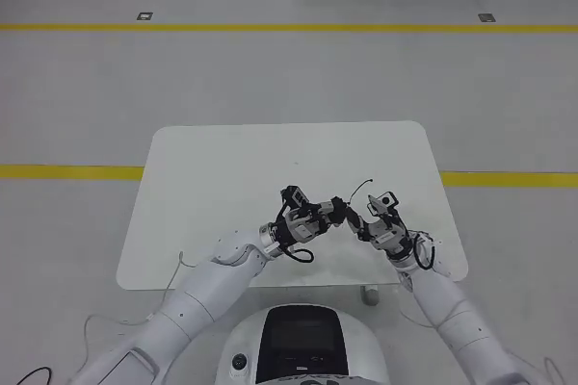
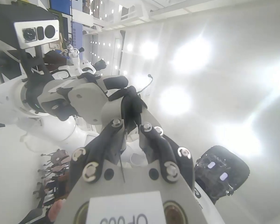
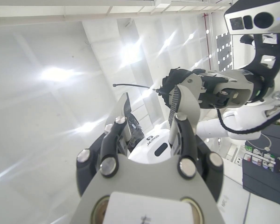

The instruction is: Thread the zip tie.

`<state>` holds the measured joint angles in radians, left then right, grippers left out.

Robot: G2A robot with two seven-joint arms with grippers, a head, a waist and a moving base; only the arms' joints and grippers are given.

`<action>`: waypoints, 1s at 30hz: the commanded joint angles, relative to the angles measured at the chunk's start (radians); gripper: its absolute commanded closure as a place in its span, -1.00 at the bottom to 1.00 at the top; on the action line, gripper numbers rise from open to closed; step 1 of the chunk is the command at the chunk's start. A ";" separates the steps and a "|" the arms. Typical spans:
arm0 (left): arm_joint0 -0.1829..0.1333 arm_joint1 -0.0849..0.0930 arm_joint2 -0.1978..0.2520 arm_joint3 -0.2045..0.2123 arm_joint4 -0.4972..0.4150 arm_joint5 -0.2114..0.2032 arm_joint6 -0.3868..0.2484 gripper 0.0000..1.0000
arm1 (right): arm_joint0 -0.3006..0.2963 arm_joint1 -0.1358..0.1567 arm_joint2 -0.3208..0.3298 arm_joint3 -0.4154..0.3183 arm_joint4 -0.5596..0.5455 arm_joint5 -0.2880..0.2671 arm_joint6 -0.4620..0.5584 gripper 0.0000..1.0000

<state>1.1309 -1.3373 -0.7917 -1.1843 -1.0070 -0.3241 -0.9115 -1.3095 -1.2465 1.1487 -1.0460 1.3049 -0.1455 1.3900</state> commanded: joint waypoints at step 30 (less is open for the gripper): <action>0.000 0.000 0.000 0.000 0.000 0.000 0.000 1.00 | 0.016 -0.023 -0.024 0.016 0.005 -0.010 0.000 0.54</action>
<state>1.1309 -1.3373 -0.7917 -1.1843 -1.0070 -0.3241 -0.9115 -1.2937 -1.2689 1.1249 -1.0302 1.3104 -0.1556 1.3900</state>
